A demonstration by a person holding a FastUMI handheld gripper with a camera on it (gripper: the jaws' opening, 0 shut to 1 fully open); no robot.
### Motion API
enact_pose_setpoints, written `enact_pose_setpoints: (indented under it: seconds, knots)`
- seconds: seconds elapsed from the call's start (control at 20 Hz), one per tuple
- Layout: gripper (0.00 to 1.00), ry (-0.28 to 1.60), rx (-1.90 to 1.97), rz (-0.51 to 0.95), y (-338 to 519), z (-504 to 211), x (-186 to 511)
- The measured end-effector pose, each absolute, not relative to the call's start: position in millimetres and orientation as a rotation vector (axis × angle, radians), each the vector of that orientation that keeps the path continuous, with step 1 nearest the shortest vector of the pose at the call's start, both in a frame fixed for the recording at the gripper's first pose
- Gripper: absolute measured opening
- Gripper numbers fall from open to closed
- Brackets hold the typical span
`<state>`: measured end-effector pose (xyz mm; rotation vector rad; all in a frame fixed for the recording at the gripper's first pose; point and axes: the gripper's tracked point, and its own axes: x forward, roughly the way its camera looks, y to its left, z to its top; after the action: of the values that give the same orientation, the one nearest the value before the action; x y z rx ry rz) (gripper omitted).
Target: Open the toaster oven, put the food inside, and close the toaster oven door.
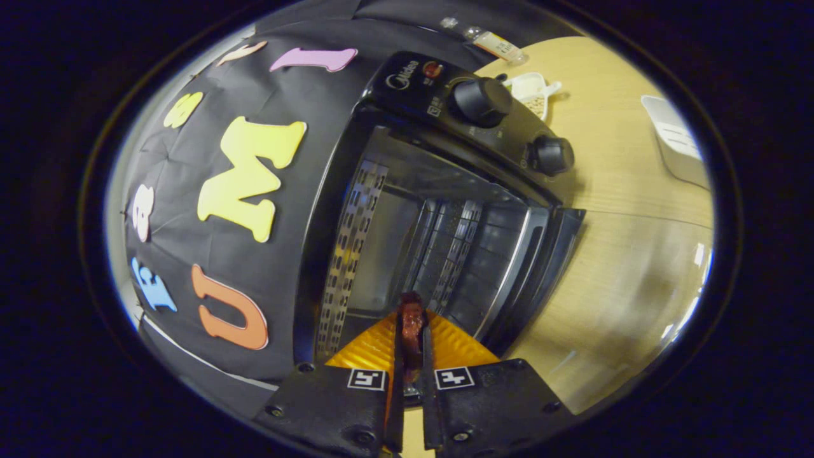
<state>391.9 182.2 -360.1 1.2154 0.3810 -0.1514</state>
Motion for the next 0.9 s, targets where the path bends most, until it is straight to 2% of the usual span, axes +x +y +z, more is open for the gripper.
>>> enact_pose_setpoints:
  seconds: [0.2, 0.3, 0.45, 0.65, 0.9]
  knots:
    - [0.18, 0.413, 1.126, -0.158, 185, -367, 394]
    - [0.24, 0.418, 1.049, -0.155, 187, -366, 395]
    - [0.72, 0.437, 0.874, -0.165, 178, -364, 391]
    - [0.96, 0.435, 0.653, -0.168, 161, -359, 386]
    - [0.98, 0.446, 0.481, -0.13, 152, -347, 365]
